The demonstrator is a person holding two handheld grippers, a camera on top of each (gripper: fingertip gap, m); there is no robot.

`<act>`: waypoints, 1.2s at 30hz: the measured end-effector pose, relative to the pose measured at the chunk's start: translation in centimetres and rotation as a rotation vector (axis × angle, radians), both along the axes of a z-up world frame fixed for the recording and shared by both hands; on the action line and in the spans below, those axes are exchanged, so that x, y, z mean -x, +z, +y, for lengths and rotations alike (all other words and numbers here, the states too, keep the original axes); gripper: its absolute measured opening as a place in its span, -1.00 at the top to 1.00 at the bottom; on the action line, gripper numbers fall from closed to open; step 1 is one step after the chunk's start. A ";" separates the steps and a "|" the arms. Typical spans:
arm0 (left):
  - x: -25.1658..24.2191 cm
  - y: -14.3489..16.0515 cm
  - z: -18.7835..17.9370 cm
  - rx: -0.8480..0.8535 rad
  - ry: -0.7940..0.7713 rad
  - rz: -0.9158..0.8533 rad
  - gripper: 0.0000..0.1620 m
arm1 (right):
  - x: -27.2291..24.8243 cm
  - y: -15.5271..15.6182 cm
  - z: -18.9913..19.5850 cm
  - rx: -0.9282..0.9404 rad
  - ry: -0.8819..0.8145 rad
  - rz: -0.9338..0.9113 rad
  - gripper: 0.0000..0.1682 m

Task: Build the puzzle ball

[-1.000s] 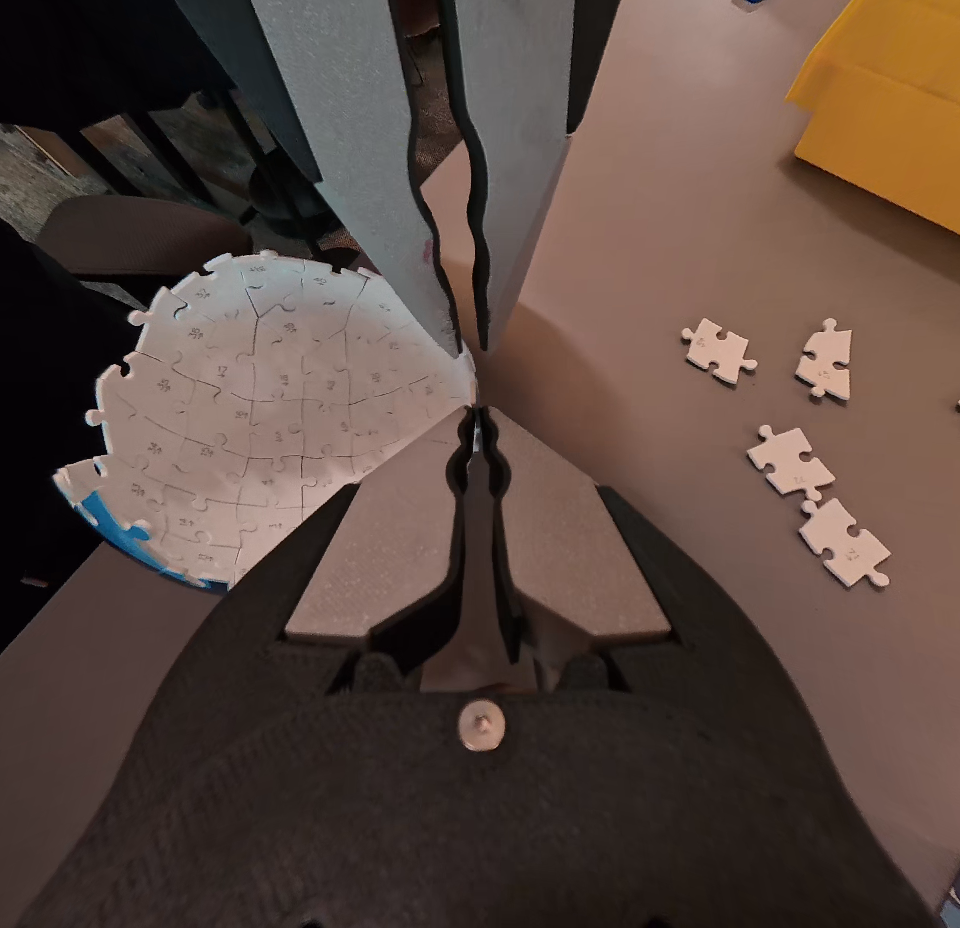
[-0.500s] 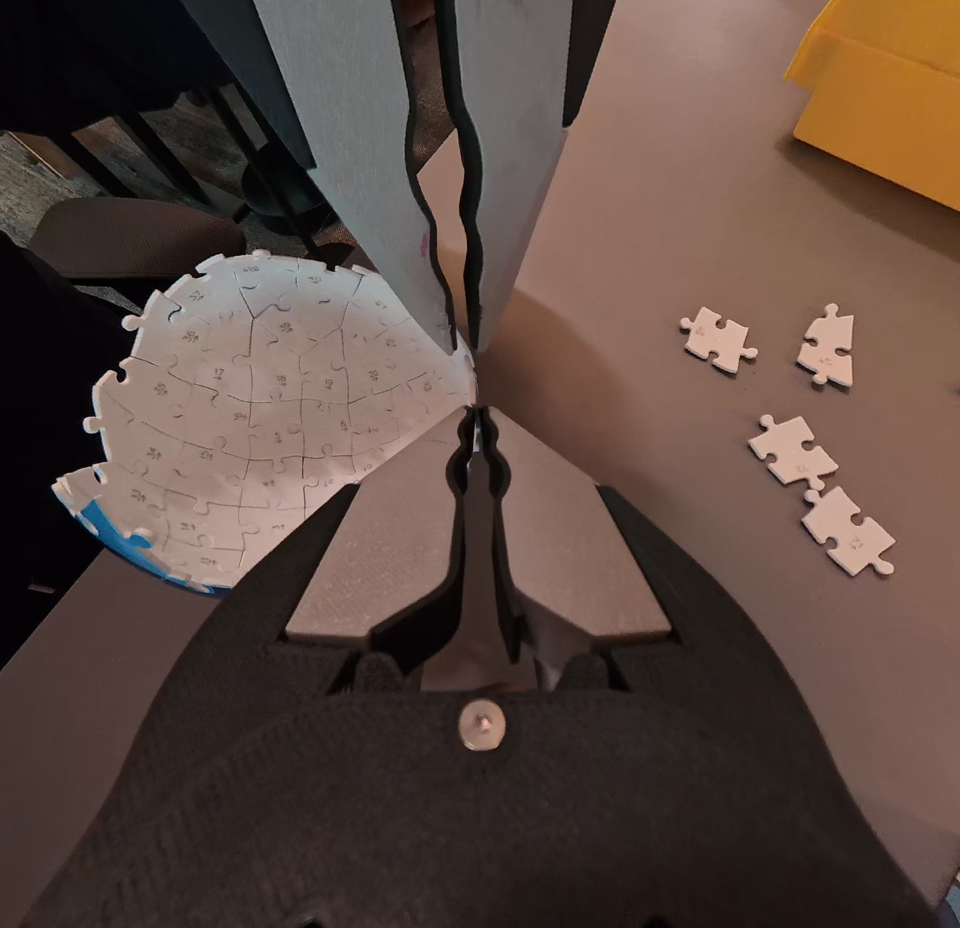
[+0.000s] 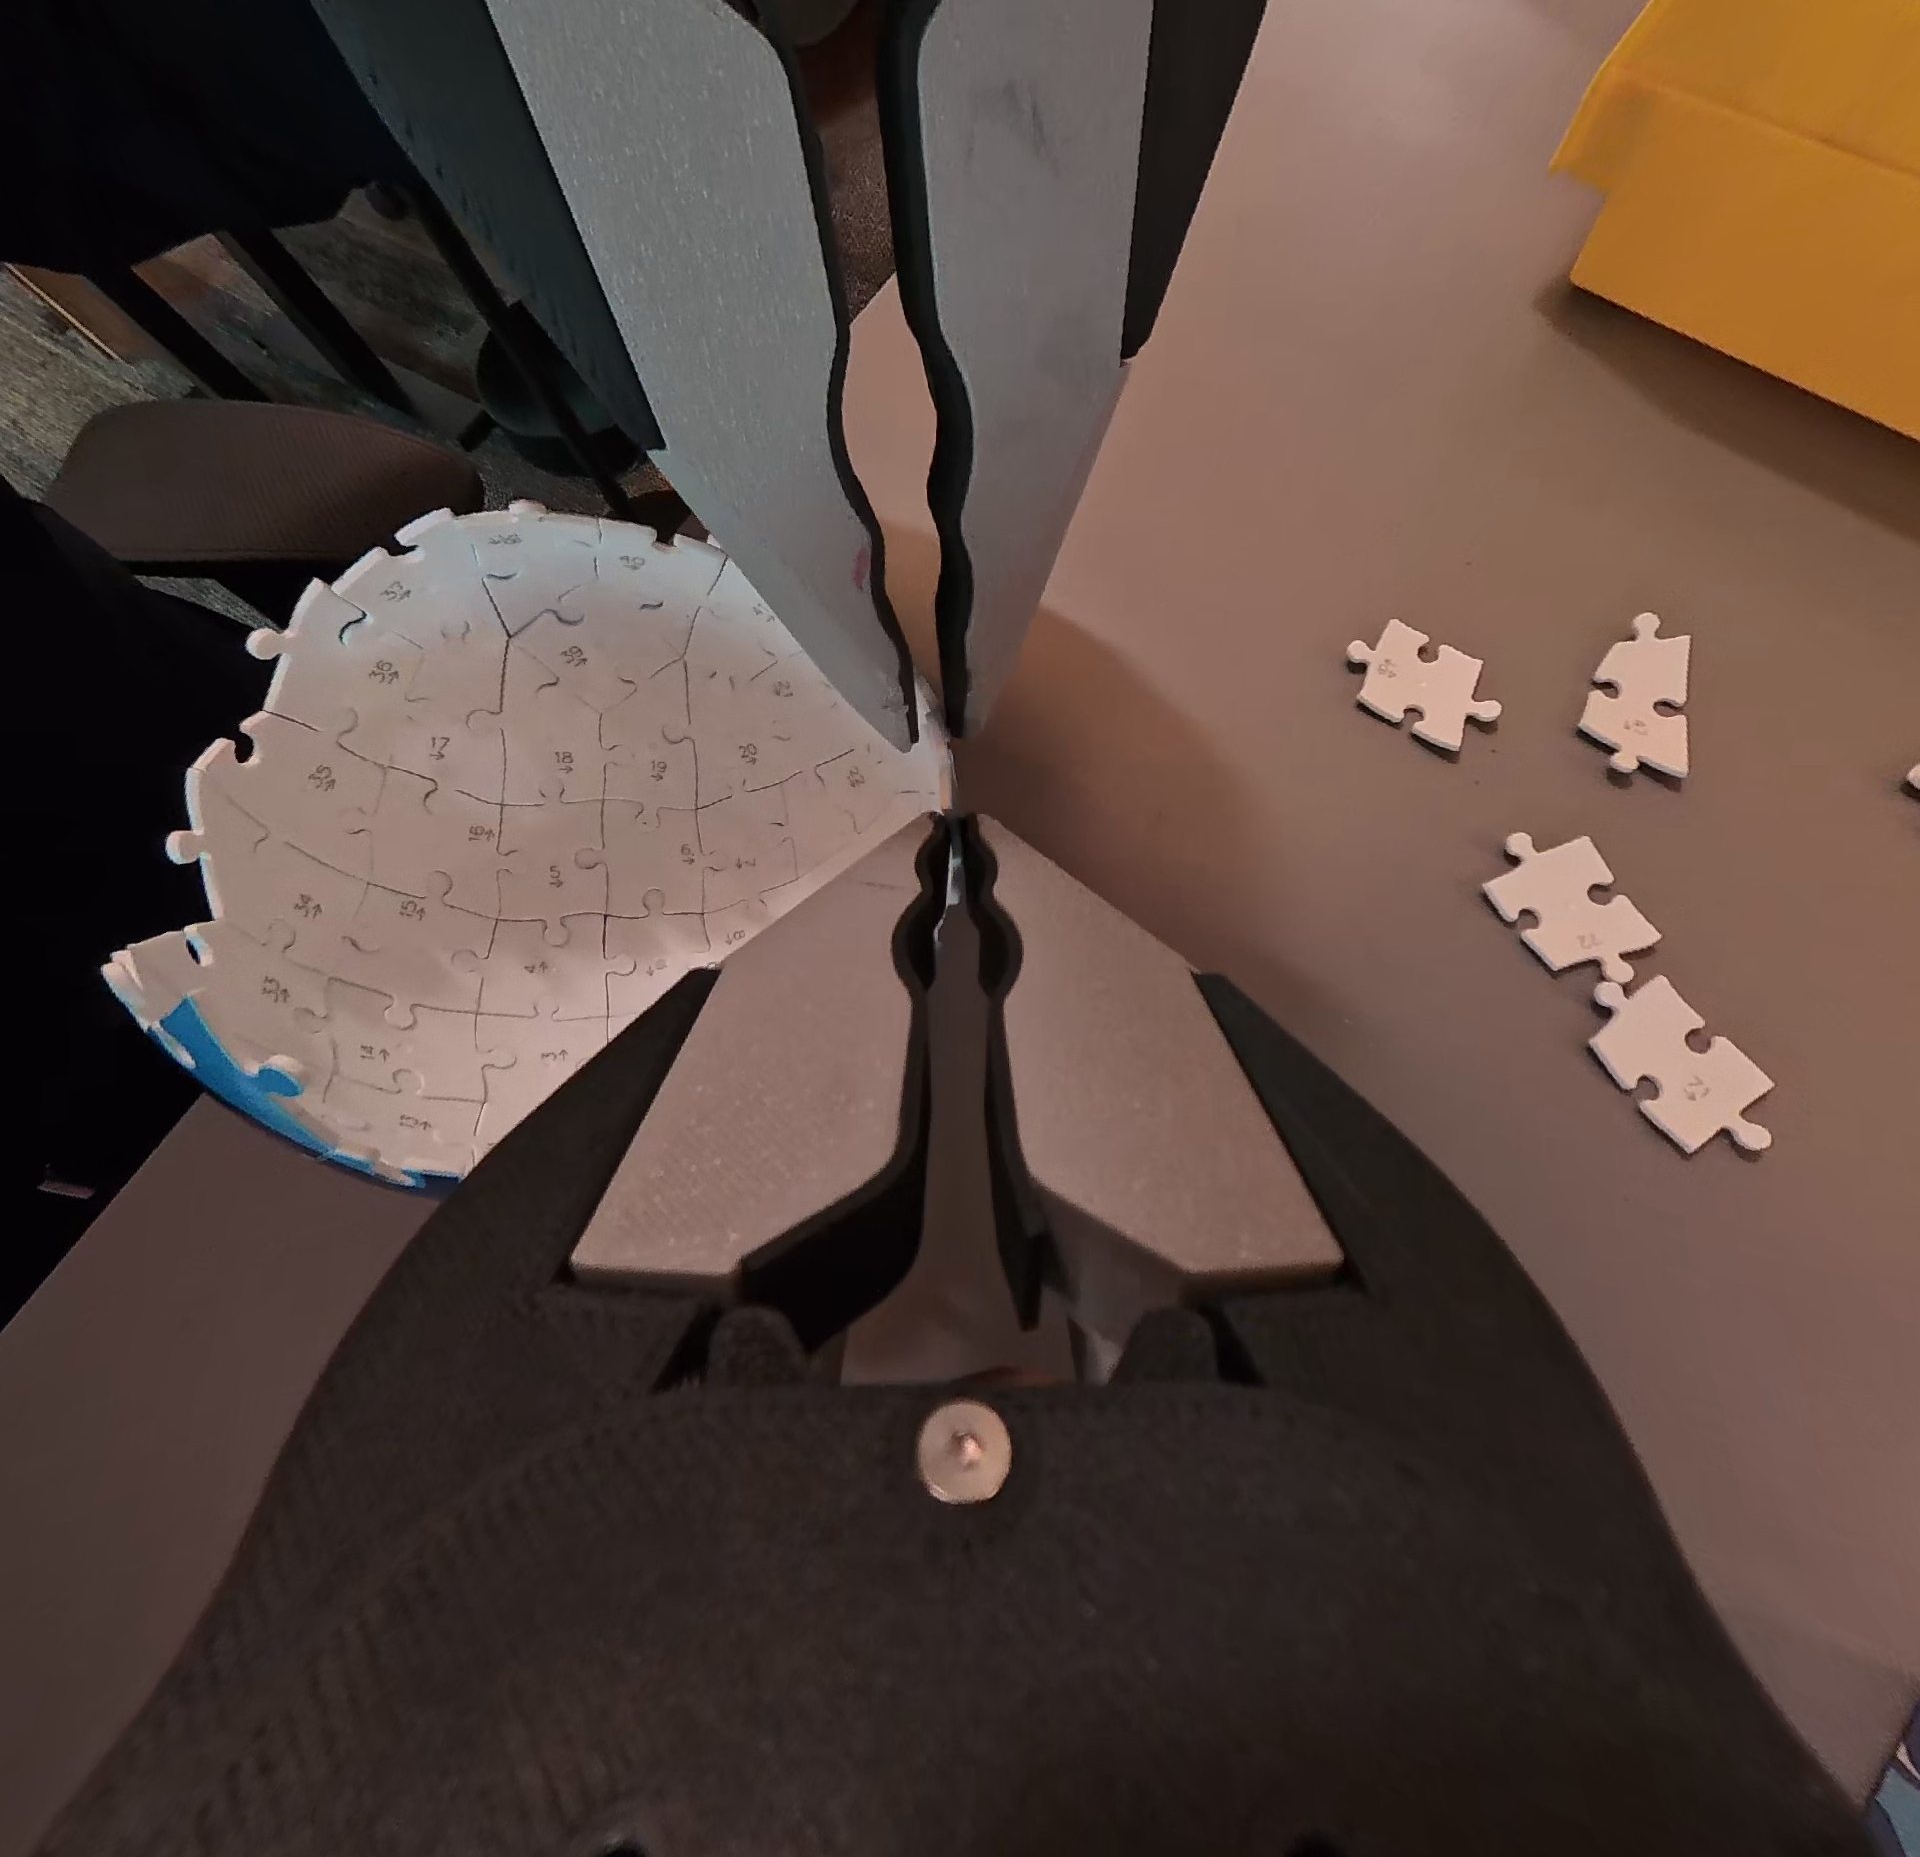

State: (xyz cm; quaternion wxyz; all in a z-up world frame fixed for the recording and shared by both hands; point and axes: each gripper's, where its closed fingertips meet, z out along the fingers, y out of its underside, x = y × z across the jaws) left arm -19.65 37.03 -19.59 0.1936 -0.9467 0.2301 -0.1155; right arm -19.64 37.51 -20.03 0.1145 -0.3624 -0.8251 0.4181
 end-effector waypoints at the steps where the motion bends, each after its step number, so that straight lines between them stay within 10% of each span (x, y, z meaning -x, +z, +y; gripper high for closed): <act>1: 0.0 0.0 0.0 0.000 0.001 0.002 0.96 | 0.0 0.0 0.0 0.000 0.000 0.000 1.00; 36: 0.2 -0.6 0.3 0.018 0.002 0.064 0.99 | 0.0 -0.7 0.1 0.128 0.022 -0.136 0.93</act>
